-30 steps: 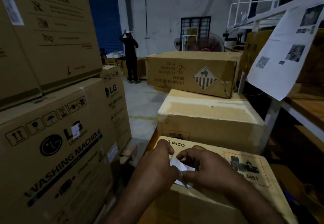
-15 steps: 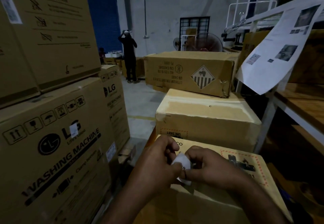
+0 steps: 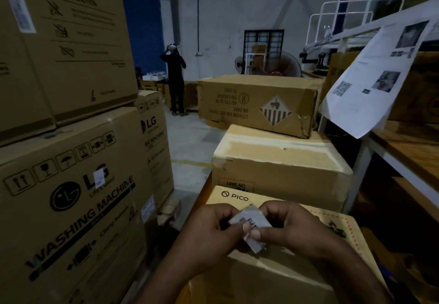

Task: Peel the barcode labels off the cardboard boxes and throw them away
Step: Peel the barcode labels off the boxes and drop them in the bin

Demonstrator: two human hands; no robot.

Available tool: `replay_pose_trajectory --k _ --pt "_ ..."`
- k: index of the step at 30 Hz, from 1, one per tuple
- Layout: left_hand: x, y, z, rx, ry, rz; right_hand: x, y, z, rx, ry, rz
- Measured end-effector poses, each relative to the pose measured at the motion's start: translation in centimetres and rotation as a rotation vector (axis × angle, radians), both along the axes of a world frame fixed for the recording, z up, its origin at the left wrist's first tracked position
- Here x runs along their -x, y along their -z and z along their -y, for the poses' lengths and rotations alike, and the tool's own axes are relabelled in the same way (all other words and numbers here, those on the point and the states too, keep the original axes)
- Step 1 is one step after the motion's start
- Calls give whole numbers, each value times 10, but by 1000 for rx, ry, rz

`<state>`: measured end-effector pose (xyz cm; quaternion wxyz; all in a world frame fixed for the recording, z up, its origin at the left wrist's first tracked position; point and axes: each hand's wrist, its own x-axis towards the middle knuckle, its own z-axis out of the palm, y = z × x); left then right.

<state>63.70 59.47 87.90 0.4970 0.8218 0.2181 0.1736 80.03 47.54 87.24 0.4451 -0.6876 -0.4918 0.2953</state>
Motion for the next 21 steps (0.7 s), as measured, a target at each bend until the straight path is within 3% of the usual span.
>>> replay_pose_trajectory --k 4,7,8,10,14,21 --pt "-1 -8 -4 66 -104 109 3 -7 4 -135 36 -315" --pt "-6 -19 -13 38 -228 289 5 -8 2 -283 212 -548" --pt "-10 -22 -17 49 -269 373 6 -5 1 -267 273 -493" --pt "-22 -25 -25 122 -338 506 10 0 -1 -116 306 -185" --pt "-52 -7 -30 263 -410 567 19 3 -5 235 110 448" --pt "-69 29 -33 312 -503 511 18 2 -54 292 289 640"
